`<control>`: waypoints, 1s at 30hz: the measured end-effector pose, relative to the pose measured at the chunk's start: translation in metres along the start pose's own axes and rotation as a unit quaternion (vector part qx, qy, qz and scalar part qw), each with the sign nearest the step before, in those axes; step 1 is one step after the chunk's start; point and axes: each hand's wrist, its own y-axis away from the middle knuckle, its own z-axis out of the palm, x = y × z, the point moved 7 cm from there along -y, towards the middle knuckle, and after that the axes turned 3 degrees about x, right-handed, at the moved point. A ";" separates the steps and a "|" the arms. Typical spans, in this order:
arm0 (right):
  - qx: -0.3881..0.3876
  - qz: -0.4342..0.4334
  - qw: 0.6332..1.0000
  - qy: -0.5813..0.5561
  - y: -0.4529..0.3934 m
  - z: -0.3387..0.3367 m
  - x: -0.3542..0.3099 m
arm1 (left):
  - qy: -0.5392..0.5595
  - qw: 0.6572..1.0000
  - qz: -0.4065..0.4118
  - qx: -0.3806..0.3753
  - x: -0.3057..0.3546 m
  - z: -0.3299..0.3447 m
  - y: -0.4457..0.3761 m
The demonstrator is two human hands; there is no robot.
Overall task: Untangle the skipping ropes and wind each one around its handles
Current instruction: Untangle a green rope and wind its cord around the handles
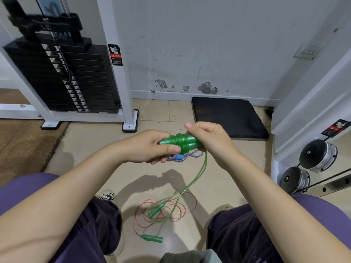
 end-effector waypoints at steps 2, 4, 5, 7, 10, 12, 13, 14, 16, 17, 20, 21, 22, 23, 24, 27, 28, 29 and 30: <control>-0.021 0.016 0.998 -0.052 0.000 0.001 0.000 | 0.042 0.999 0.007 0.031 0.004 -0.005 0.000; -0.044 0.032 0.994 -0.092 0.000 0.004 0.003 | 0.071 0.997 0.015 0.041 0.006 -0.006 0.000; -0.057 0.041 0.992 -0.109 0.000 0.005 0.004 | 0.081 0.996 0.021 0.037 0.008 -0.005 0.000; -0.092 0.050 0.983 -0.148 0.002 0.009 0.003 | 0.112 0.993 0.022 0.032 0.009 -0.003 0.000; -0.141 0.035 0.969 -0.198 0.006 0.014 -0.003 | 0.172 0.984 0.009 0.045 0.011 -0.007 -0.001; -0.129 0.022 0.970 -0.204 0.004 0.013 -0.001 | 0.172 0.984 0.000 0.046 0.010 -0.008 -0.002; -0.113 0.018 0.974 -0.196 0.002 0.013 0.002 | 0.159 0.986 -0.005 0.047 0.009 -0.008 -0.002; -0.094 0.018 0.979 -0.182 0.001 0.012 0.005 | 0.145 0.988 -0.011 0.050 0.008 -0.008 -0.002; -0.059 0.022 0.985 -0.159 -0.001 0.010 0.011 | 0.122 0.991 -0.017 0.061 0.006 -0.009 -0.003; -0.045 0.024 0.987 -0.155 -0.001 0.010 0.013 | 0.113 0.991 -0.018 0.068 0.005 -0.009 -0.003; -0.013 0.025 0.989 -0.144 -0.002 0.008 0.015 | 0.082 0.991 -0.018 0.105 0.004 -0.011 -0.004; -0.005 0.024 0.990 -0.137 -0.003 0.008 0.015 | 0.067 0.990 -0.017 0.123 0.003 -0.012 -0.005; 0.005 0.021 0.992 -0.127 -0.003 0.007 0.015 | 0.049 0.988 -0.017 0.143 0.002 -0.013 -0.005; 0.013 0.018 0.993 -0.120 -0.004 0.006 0.015 | 0.029 0.986 -0.015 0.161 0.001 -0.014 -0.006; 0.020 0.016 0.993 -0.116 -0.004 0.006 0.014 | 0.011 0.984 -0.013 0.179 0.001 -0.015 -0.006; 0.034 0.011 0.992 -0.117 -0.005 0.005 0.012 | -0.044 0.975 0.002 0.217 0.003 -0.017 -0.006; 0.035 0.009 0.992 -0.122 -0.005 0.006 0.012 | -0.048 0.974 0.005 0.223 0.004 -0.017 -0.006; 0.034 0.006 0.991 -0.127 -0.005 0.007 0.011 | -0.033 0.974 0.007 0.223 0.004 -0.016 -0.007; 0.031 0.003 0.991 -0.129 -0.005 0.007 0.010 | -0.001 0.976 0.008 0.216 0.004 -0.015 -0.007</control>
